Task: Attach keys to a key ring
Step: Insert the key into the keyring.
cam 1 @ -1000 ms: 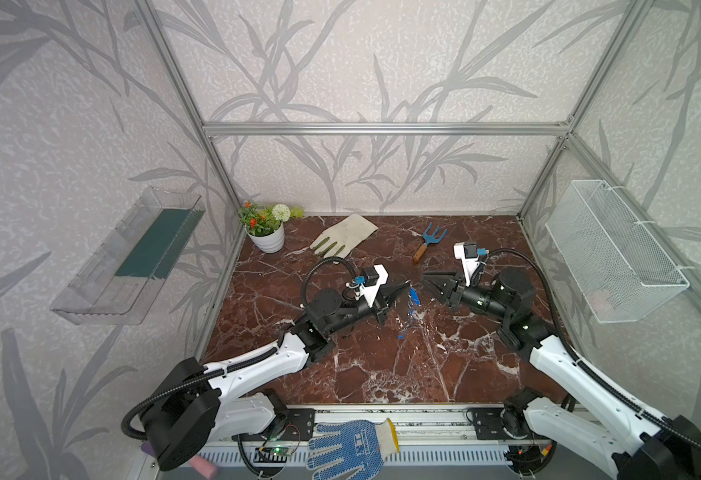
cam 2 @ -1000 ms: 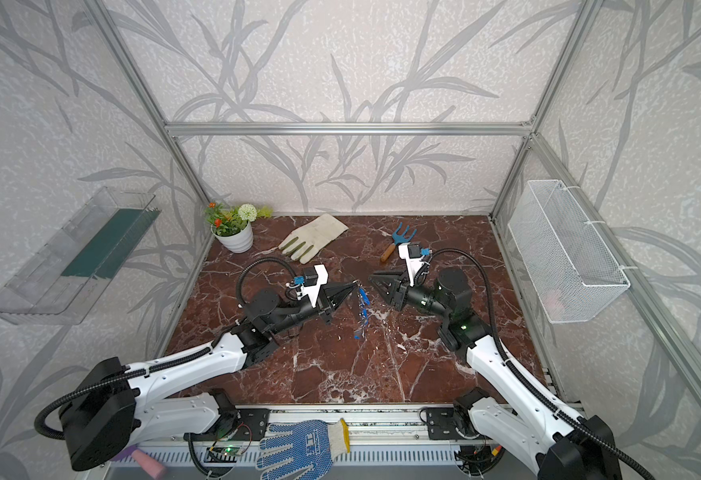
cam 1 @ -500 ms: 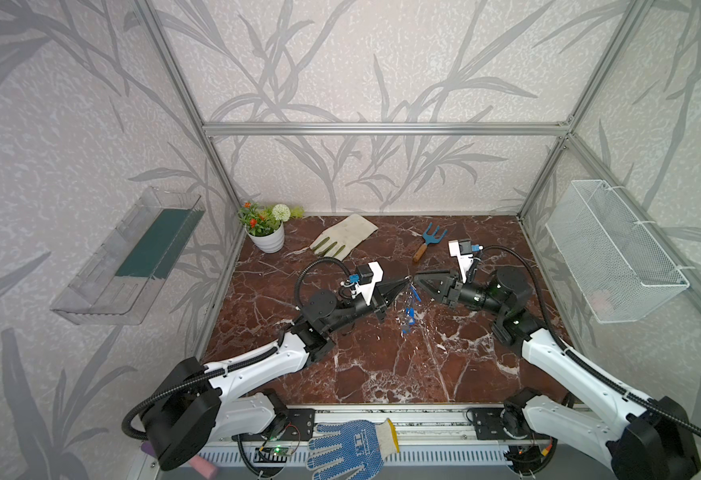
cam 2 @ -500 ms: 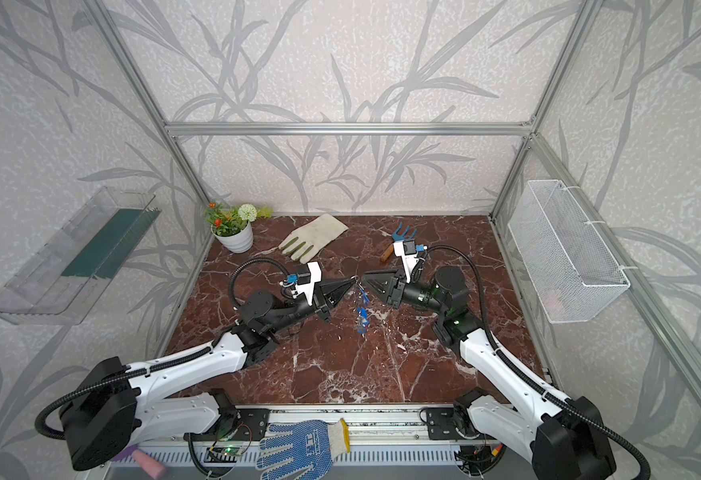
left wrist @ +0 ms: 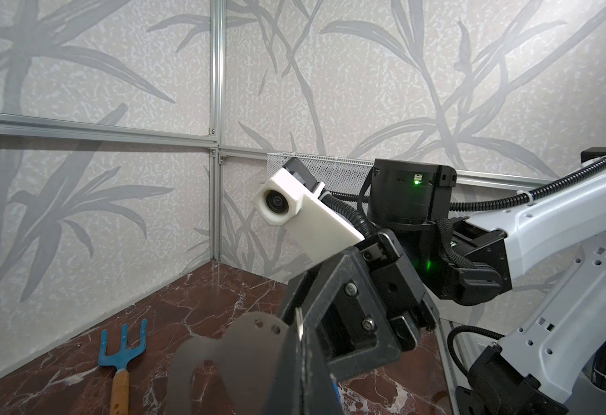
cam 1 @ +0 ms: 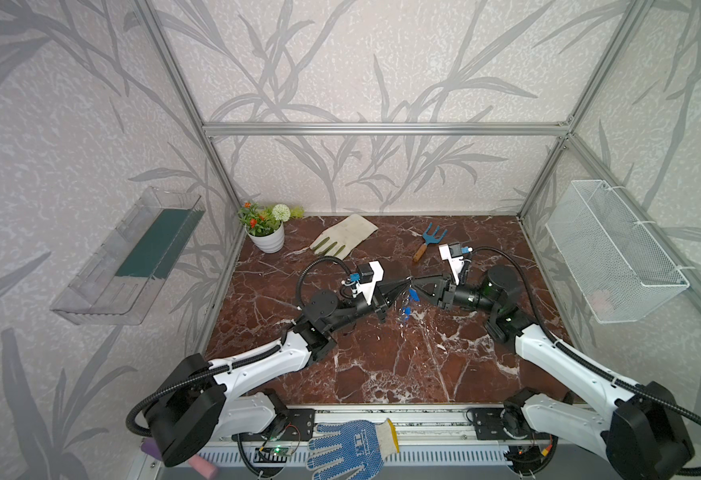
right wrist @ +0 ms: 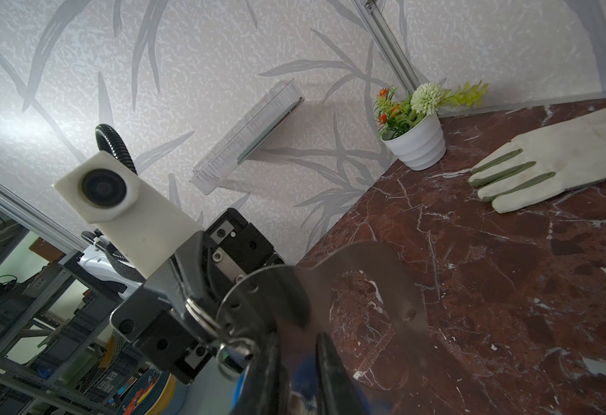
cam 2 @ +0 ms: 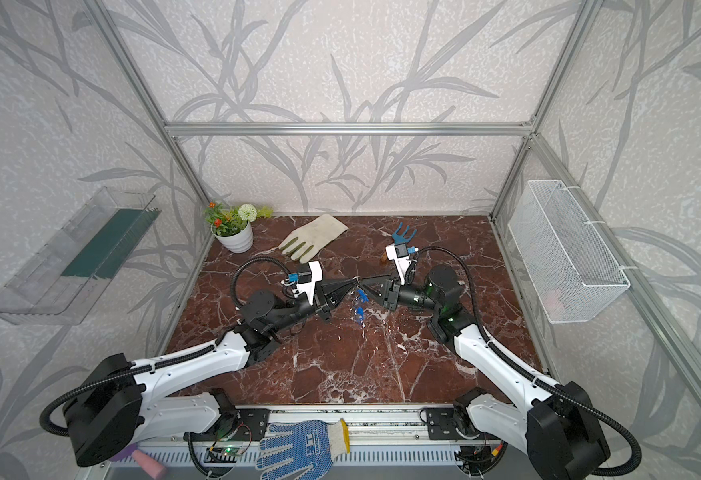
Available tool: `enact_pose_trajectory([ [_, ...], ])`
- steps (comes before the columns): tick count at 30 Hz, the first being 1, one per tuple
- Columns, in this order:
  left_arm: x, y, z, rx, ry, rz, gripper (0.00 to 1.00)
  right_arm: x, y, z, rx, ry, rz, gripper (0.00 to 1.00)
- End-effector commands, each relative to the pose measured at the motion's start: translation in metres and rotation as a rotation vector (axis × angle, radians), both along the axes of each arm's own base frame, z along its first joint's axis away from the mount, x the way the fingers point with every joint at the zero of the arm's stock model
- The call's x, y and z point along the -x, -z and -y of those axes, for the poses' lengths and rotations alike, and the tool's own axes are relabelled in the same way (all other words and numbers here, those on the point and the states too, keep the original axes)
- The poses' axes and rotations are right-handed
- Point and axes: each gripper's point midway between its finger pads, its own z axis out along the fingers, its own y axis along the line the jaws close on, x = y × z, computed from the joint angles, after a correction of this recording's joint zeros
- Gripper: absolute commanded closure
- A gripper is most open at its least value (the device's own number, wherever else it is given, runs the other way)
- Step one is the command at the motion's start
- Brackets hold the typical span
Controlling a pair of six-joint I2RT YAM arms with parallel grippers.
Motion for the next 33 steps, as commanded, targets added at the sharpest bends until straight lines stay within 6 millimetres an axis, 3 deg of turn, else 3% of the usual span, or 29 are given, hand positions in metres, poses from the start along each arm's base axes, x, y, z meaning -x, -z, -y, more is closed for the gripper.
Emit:
enact_pose_trajectory([
  [1, 0.006, -0.031, -0.002, 0.085, 0.018, 0.057, 1.0, 0.009, -0.003, -0.001, -0.003, -0.029, 0.045, 0.79],
  [5, 0.005, -0.03, -0.003, 0.092, 0.016, 0.051, 1.0, 0.003, -0.008, 0.013, 0.013, 0.06, 0.091, 0.79],
  [10, 0.006, -0.03, -0.004, 0.089, 0.014, 0.046, 1.0, 0.006, -0.031, 0.034, -0.049, 0.149, 0.196, 0.75],
  [17, 0.01, -0.032, 0.0, 0.088, 0.053, 0.033, 1.0, 0.025, -0.062, 0.031, -0.124, 0.073, 0.329, 0.73],
  [33, 0.017, -0.038, 0.004, 0.089, 0.106, 0.014, 1.0, 0.027, -0.055, 0.009, -0.078, -0.007, 0.373, 0.77],
])
